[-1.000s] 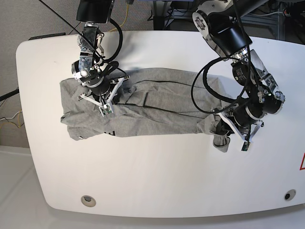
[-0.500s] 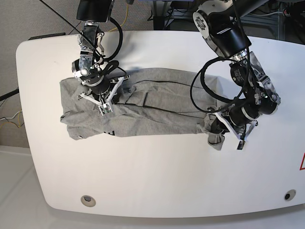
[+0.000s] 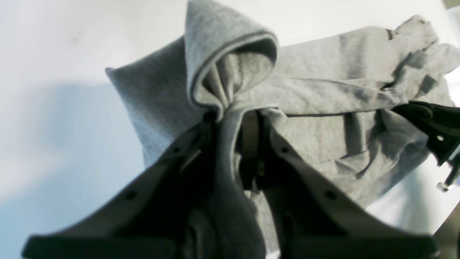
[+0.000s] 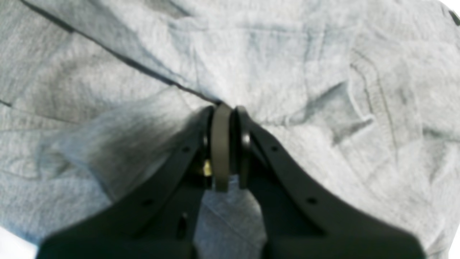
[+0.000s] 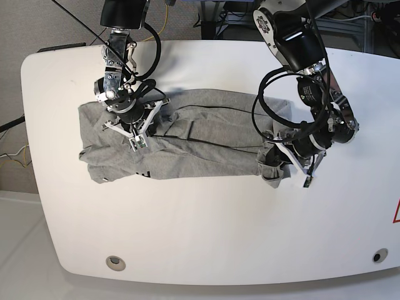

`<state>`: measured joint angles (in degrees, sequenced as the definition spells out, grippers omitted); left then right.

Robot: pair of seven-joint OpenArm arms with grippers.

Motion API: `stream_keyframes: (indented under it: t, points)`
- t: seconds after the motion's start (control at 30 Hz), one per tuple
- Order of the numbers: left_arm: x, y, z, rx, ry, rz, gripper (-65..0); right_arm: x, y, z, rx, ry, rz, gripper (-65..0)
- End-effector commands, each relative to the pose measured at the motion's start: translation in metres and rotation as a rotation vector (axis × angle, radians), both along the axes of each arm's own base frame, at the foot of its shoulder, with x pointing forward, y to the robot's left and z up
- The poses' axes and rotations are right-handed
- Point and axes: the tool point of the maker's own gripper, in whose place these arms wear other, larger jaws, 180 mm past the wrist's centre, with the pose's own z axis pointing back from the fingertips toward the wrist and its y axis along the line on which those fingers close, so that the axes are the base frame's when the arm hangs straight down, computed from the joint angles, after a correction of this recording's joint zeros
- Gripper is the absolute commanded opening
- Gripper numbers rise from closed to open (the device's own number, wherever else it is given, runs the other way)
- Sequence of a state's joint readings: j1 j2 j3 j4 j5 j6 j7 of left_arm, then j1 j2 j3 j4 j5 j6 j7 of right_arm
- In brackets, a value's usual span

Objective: Fold the T-shirt properly
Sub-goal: 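Fold the held end over the middle of the strip with the left gripper, then press the folded end down onto the strip with the left gripper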

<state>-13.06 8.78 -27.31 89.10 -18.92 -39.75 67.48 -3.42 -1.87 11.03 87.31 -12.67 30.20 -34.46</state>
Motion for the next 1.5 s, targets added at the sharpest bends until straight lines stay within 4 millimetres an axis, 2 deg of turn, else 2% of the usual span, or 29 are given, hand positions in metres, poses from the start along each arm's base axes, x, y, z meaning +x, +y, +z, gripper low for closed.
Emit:
stream_keyframes:
  t: [0.0, 0.4, 0.6, 0.8, 1.27, 1.33, 1.37, 1.43, 1.47]
  points:
    - [0.013, -0.014, 0.02, -0.021, -0.075, -0.036, -63.3, -0.042, -0.009, -0.034, -0.085, 0.205, 0.03, -65.0]
    - [0.008, -0.057, 0.02, -0.044, -0.107, -0.126, -63.3, -0.042, -0.009, -0.034, -0.085, 0.206, 0.03, -65.0]
    - [-0.002, -0.077, 0.007, -0.053, -0.072, -0.179, -63.3, -0.042, -0.01, -0.034, -0.087, 0.206, 0.03, -65.0]
    - [-0.006, -0.08, -0.003, -0.074, -0.049, -0.177, -63.3, -0.042, -0.01, -0.034, -0.087, 0.206, 0.03, -65.0]
    - [-0.008, -0.081, -0.009, -0.096, -0.055, -0.16, -62.9, -0.041, -0.01, -0.034, -0.087, 0.203, 0.03, -65.0]
    - [-0.008, -0.081, -0.009, -0.099, -0.056, -0.162, -61.6, -0.041, -0.01, -0.034, -0.087, 0.203, 0.03, -65.0]
    - [-0.008, -0.082, -0.008, -0.102, -0.057, -0.162, -58.8, -0.041, -0.01, -0.034, -0.087, 0.203, 0.03, -65.0]
    - [-0.008, -0.082, -0.008, -0.101, -0.061, -0.166, -51.1, -0.041, -0.01, -0.034, -0.087, 0.203, 0.03, -65.0]
    - [-0.008, -0.082, -0.007, -0.1, -0.064, -0.165, -45.3, -0.041, -0.01, -0.034, -0.087, 0.203, 0.03, -65.0]
